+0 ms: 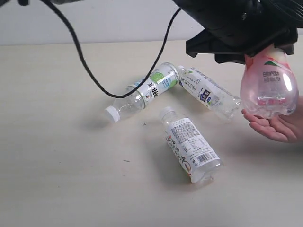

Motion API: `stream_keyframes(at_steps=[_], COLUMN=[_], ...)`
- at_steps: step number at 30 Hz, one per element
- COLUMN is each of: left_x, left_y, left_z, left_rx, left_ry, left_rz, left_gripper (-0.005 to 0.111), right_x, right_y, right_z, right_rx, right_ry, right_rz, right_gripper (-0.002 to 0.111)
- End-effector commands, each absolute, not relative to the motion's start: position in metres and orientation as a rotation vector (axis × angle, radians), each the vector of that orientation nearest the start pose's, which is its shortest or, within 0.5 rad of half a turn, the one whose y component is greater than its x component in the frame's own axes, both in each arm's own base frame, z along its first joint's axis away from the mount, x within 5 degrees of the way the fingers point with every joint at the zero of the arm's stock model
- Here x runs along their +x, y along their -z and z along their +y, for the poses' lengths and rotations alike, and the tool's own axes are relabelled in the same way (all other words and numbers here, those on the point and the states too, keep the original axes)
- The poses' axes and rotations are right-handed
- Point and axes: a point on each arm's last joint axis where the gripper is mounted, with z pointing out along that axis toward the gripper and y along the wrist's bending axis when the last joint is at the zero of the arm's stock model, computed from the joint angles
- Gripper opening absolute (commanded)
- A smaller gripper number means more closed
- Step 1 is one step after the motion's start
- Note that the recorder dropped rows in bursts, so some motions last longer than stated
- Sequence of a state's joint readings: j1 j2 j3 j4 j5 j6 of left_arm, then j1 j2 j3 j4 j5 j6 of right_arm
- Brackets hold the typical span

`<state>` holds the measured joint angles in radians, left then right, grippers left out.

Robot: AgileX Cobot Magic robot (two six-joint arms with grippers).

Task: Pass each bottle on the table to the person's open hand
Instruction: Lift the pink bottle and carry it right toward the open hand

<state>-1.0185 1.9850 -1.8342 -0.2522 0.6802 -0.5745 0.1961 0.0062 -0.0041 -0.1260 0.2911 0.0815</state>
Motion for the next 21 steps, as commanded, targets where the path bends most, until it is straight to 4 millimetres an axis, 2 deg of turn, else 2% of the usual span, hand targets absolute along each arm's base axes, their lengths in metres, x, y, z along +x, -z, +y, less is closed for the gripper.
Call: stream_keyframes(at_steps=[1,14,21], left_x=[0.236,0.249,0.251], left_y=[-0.303,-0.248,-0.215], left_z=[-0.424,-0.456,-0.465], left_rx=[0.395,0.144,0.124], left_ry=[1.013,1.178,1.162], left_rz=[2.538,2.608,2.665], left_gripper=[0.000,0.000,0.000], right_x=[0.054,0.054,0.054], right_y=[-0.188,-0.188,-0.188], right_z=[0.007,0.007,0.007], right_rx=[-0.185,-0.185,-0.185], right_ry=[-0.080,-0.080,-0.080], right_rz=[1.755,1.755,1.755], right_gripper=[0.000,0.000,0.000])
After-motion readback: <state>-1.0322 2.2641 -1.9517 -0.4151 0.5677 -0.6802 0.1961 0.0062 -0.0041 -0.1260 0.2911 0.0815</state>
